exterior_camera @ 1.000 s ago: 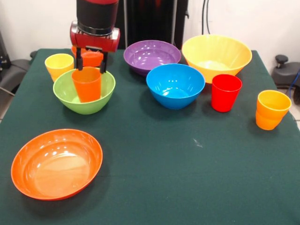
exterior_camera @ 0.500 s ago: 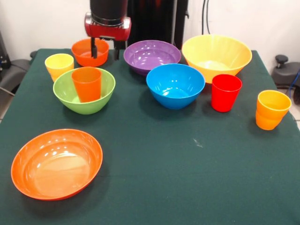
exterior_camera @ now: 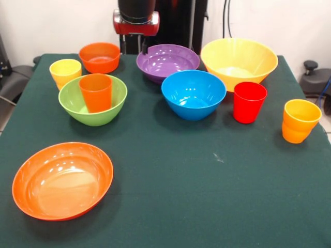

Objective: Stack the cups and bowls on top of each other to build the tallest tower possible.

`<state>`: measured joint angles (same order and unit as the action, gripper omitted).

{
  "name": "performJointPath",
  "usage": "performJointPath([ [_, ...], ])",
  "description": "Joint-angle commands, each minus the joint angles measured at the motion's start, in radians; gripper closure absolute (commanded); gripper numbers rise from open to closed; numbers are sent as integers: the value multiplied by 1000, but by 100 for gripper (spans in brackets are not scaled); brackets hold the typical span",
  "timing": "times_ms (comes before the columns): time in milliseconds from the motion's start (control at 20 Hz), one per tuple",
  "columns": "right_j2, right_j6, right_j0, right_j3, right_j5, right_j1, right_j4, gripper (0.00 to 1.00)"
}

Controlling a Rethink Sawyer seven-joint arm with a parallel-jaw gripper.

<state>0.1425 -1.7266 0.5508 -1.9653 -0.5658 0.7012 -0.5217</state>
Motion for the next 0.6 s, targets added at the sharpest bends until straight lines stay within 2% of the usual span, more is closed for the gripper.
performJointPath([
  [50, 17, -57, -30, -43, 126, -82, -82, 0],
  [600, -11, -62, -64, 7, 142, -111, -80, 0],
])
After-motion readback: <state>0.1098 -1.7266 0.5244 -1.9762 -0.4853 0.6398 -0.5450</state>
